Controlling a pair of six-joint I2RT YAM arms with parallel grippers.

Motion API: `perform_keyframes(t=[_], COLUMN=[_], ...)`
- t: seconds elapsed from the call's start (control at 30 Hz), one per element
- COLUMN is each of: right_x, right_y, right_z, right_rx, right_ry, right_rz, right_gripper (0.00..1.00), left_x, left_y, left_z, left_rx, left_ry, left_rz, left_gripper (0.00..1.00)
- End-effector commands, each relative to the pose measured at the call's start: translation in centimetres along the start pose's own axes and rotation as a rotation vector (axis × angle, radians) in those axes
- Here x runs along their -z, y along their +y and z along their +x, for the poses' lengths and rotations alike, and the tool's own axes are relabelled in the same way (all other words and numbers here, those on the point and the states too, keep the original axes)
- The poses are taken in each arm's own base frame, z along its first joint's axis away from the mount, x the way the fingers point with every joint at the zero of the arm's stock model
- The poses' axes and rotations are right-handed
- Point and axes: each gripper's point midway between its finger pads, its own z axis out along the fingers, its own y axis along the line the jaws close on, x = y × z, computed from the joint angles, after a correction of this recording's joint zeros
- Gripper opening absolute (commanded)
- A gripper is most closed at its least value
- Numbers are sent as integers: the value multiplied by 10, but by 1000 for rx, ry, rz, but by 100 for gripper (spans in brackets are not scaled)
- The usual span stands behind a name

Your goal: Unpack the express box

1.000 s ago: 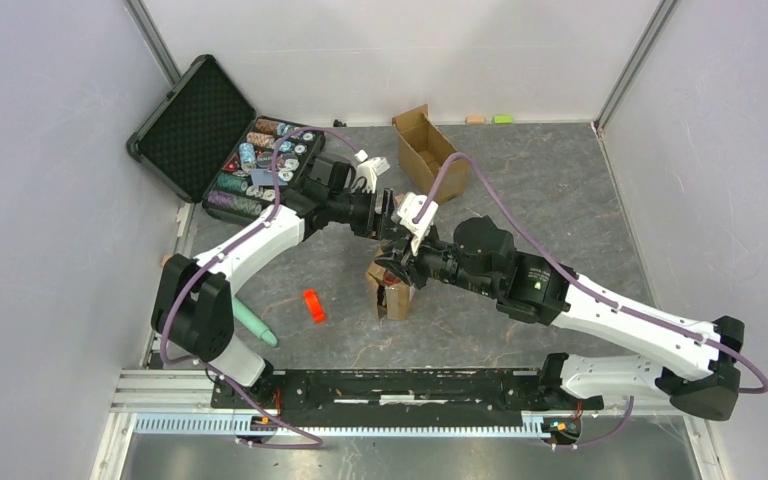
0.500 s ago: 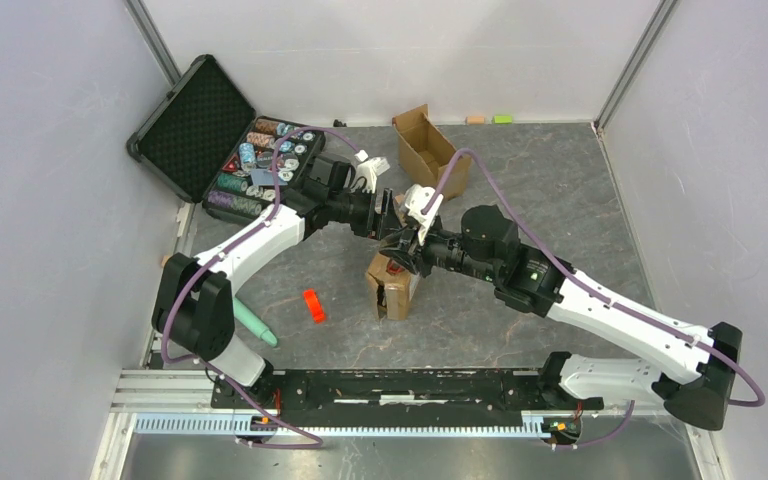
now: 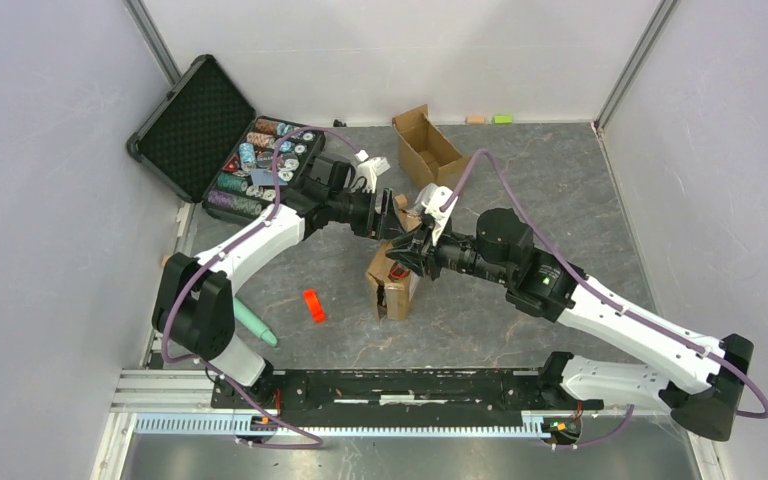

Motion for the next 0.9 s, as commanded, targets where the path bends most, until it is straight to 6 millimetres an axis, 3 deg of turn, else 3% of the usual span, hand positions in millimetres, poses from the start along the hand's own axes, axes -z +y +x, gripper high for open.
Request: perform_keyframes(t=[0.0, 0.3, 0.6, 0.87], right_x=[-2, -6, -8, -12], right_y=[6, 5, -4, 3], right_z=[-8, 9, 41, 44], right_rx=[-24, -45, -38, -29], right_ry=[-41, 2, 58, 64], right_rz=[-32, -27, 19, -7], right_gripper=[0, 0, 0, 0], left_x=[-9, -10, -11, -12], left_y=[38, 39, 39, 36], left_z=[30, 31, 32, 29], left_rx=[4, 11, 18, 19], left_ry=[95, 99, 97, 95], left_rz=[-121, -120, -113, -101], left_gripper=[73, 73, 73, 73])
